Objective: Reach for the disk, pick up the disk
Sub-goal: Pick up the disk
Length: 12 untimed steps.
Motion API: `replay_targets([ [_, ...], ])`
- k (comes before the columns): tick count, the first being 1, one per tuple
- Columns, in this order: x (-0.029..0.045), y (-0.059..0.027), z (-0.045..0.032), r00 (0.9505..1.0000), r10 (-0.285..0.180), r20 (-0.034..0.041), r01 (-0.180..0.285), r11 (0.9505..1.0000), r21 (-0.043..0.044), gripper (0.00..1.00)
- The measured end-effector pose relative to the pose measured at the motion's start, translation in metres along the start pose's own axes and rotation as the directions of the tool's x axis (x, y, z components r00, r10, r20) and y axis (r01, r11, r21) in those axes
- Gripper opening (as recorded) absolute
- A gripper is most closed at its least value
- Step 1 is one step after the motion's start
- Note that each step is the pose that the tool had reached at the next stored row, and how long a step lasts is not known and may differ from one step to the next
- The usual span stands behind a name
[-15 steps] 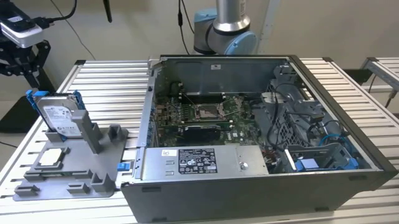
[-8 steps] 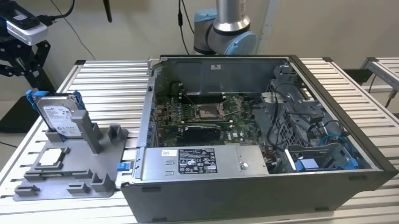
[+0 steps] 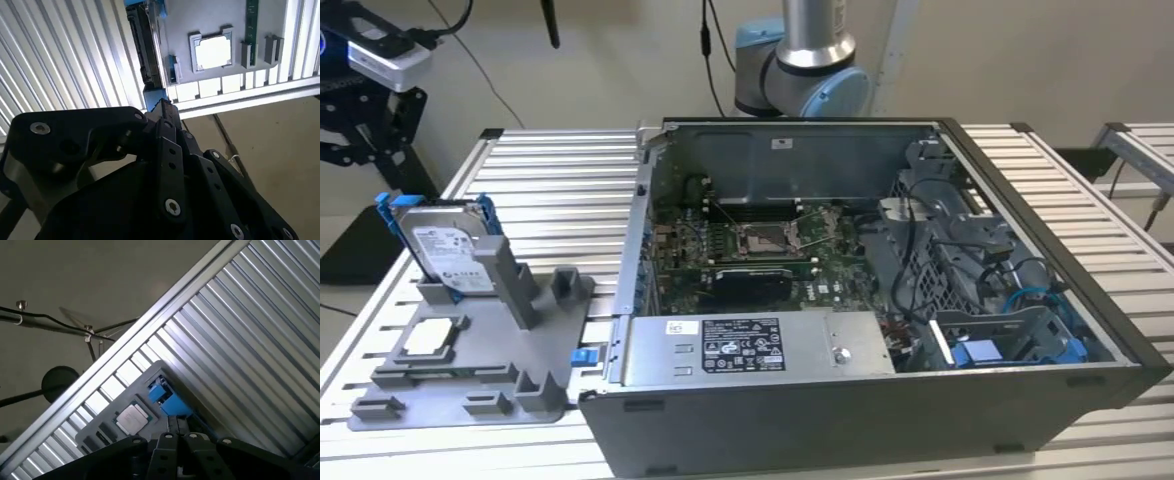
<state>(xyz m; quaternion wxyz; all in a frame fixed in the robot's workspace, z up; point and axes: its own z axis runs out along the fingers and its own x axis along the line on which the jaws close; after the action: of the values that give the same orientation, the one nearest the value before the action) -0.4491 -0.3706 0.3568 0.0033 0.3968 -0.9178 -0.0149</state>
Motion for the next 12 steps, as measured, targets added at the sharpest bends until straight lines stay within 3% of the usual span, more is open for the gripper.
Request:
replay_targets([
  [3, -0.0001, 0.0000, 0.0006, 0.9985, -0.055, 0.0021, 0.055, 0.9985, 0.0037, 0.00],
  [6, 0.0000, 0.0000, 0.0010, 0.9939, -0.111, 0.0024, 0.111, 0.9938, 0.0058, 0.00],
  [9, 0.0000, -0.0001, 0.0015, 0.9865, -0.163, 0.0020, 0.163, 0.9865, 0.0067, 0.00],
  [12, 0.0000, -0.0001, 0.0021, 0.9759, -0.218, 0.0013, 0.218, 0.9759, 0.0077, 0.00],
])
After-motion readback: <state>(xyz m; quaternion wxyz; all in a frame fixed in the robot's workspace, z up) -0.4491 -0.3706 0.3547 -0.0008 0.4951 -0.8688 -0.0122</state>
